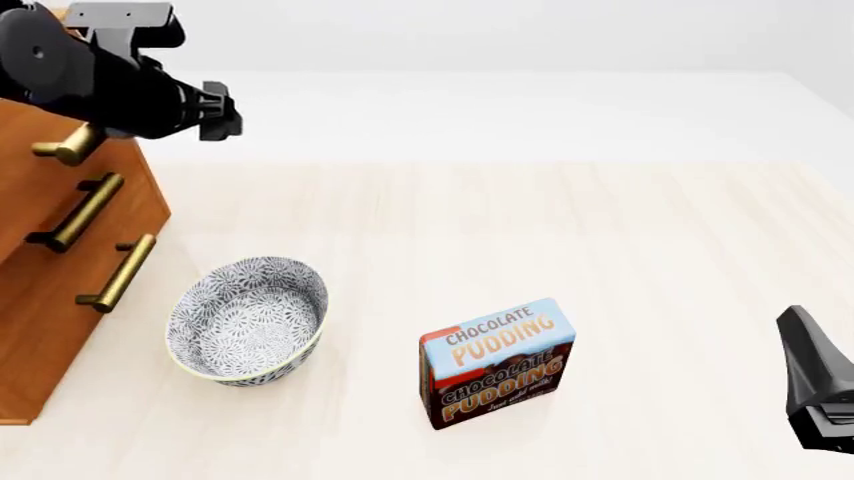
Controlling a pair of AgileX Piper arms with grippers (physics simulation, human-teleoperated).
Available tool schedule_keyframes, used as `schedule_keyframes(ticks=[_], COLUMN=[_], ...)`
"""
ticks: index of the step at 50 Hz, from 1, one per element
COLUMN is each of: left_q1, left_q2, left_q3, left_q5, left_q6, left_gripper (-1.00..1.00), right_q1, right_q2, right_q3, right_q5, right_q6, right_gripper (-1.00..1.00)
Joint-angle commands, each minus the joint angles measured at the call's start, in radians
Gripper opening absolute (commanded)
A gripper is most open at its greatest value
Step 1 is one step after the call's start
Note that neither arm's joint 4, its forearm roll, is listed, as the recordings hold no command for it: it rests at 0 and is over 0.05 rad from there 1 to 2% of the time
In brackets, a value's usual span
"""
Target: Put the butter at the back in the top drawer of the cabinet and close it.
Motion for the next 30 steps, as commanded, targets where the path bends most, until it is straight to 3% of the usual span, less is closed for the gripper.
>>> schedule_keyframes(ticks=[1,30], left_q1=[0.026,0.073], left_q2=[0.059,0.091], left_q3=[0.024,0.022], left_q5=[-0.013,-0.039], left_q6=[-0.004,-0.008], left_gripper=[1.00,1.00], right_q1=[0.000,0.000], right_q2=[0.000,0.000], right_q3=[0.000,0.000], right_q5=[0.000,0.000], right_q6=[0.000,0.000], right_gripper=[1.00,1.00])
